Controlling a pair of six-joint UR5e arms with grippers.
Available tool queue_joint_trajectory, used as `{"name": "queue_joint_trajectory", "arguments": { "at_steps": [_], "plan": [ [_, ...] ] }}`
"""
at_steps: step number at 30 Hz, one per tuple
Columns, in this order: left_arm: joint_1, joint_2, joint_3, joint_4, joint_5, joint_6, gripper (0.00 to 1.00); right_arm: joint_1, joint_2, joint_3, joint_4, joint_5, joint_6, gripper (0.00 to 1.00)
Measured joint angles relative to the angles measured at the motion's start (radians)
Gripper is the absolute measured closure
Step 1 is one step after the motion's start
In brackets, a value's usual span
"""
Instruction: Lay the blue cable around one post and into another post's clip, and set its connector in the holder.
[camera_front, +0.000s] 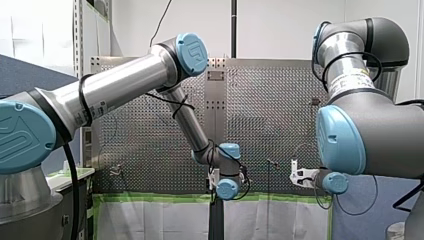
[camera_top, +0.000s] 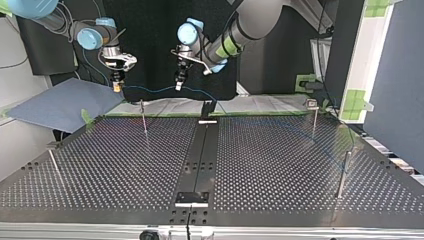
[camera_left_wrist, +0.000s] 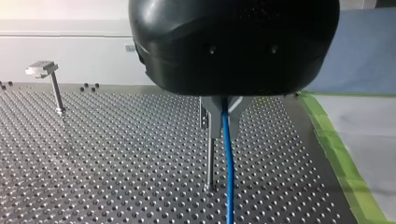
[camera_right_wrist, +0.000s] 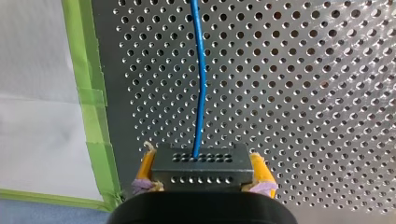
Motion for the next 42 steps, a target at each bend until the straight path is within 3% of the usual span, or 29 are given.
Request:
{"name": "queue_joint_trajectory", "arguments": {
  "at_steps": [10,22,28,34,42],
  "plan": [
    [0.000,0.000,0.000,0.001,0.006,-0.004,0.99,-0.001,0.000,0.000,0.000,0.000,0.001,1.00],
    [-0.010,-0.003,0.007,0.026,0.028,-0.004,0.99,-0.017,0.000,-0.012,0.014,0.001,0.012,1.00],
    [-0.037,-0.033,0.051,0.002,0.044,-0.004,0.99,-0.029,0.000,-0.026,0.035,0.004,0.017,1.00],
    [-0.082,-0.085,0.107,-0.048,0.026,0.001,0.99,-0.045,0.000,-0.039,0.052,0.005,0.026,1.00],
    [-0.092,-0.099,0.175,-0.072,0.021,-0.010,0.99,-0.067,0.000,-0.048,0.056,0.006,0.032,1.00]
  ]
}}
